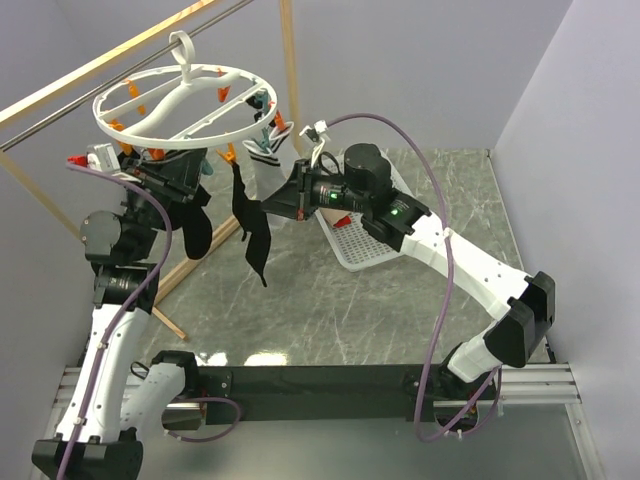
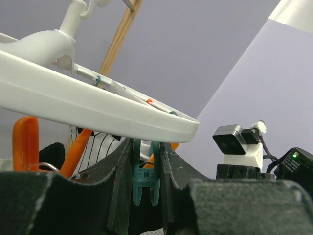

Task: Clip the socks to the hanger
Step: Clamp the sock onto the hanger.

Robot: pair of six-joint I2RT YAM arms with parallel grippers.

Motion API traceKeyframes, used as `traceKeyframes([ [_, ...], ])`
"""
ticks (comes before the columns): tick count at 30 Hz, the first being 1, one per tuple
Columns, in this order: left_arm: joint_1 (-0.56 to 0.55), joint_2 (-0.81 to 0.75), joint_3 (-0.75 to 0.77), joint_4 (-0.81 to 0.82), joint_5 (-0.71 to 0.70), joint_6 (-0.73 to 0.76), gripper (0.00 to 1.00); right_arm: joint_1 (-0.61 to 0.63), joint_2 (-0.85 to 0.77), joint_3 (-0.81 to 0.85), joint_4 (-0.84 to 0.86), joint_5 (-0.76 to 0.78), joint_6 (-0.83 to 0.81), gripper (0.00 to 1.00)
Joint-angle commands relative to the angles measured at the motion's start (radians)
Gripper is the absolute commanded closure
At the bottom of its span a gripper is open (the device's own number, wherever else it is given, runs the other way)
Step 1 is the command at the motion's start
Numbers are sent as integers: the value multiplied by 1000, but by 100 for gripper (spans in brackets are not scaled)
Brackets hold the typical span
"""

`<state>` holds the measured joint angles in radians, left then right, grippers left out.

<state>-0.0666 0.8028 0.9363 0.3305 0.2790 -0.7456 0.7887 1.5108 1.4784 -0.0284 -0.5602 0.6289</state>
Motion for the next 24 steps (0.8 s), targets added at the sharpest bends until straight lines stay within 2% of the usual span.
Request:
traceKeyframes([
  [1,-18,7,50,45,-21,-15,96,33,-15,19,117,-9,46,100],
  [9,-65,35,73,4,-80,17,96,89,34,112,35,92,-5,100],
  [18,-139,32,82,-1,-162,3,96,92,63,129,88,226,54,100],
  [24,-153,12,65,13,-179,-8,96,89,78,149,136,224,34,100],
])
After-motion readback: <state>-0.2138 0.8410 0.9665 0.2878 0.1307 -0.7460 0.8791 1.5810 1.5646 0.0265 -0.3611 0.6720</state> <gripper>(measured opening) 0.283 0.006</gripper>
